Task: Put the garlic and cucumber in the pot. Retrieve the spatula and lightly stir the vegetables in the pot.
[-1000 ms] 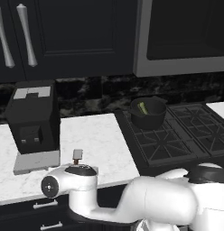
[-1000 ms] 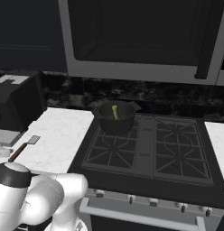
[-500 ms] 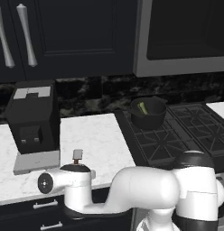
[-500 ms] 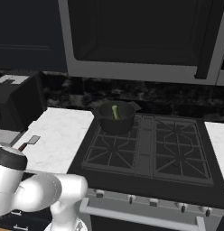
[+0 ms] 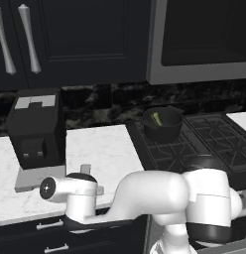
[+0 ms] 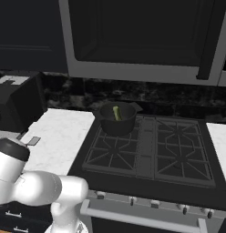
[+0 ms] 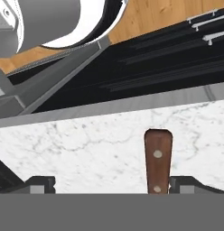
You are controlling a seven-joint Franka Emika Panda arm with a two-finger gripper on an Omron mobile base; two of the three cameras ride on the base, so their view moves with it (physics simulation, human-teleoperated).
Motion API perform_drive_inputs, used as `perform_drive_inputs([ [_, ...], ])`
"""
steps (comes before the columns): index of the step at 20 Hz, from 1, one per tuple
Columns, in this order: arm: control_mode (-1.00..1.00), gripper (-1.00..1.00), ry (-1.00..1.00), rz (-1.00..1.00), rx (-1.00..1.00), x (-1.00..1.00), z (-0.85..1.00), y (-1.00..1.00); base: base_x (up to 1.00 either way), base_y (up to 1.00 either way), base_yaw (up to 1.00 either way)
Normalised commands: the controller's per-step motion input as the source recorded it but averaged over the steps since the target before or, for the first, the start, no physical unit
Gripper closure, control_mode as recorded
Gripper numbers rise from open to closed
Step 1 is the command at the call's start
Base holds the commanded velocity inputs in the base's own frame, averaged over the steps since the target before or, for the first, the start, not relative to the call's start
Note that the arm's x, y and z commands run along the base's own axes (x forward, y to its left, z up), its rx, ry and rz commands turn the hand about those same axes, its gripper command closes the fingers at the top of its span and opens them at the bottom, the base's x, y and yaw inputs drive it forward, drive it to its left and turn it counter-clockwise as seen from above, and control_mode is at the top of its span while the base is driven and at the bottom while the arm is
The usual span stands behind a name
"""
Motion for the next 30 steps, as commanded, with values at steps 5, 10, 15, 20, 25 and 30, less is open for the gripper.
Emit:
perform_drive_inputs([
  [5,-1.0,-1.0,0.03,0.0,0.08,0.0,-0.22,-0.16,0.0,0.0,0.0],
  [10,-1.0,-1.0,0.03,0.0,0.13,0.0,-0.07,-0.1,0.0,0.0,0.0],
  [15,-1.0,-1.0,0.06,0.0,0.15,0.04,-0.05,-0.09,0.0,0.0,0.0],
  [20,-1.0,-1.0,0.02,0.0,0.09,0.0,-0.22,-0.16,0.0,0.0,0.0],
  [25,-1.0,-1.0,0.0,0.0,0.04,0.0,-0.14,-0.03,0.0,0.0,0.0],
  [30,-1.0,-1.0,0.0,0.0,0.05,0.11,-0.01,0.04,0.0,0.0,0.0],
])
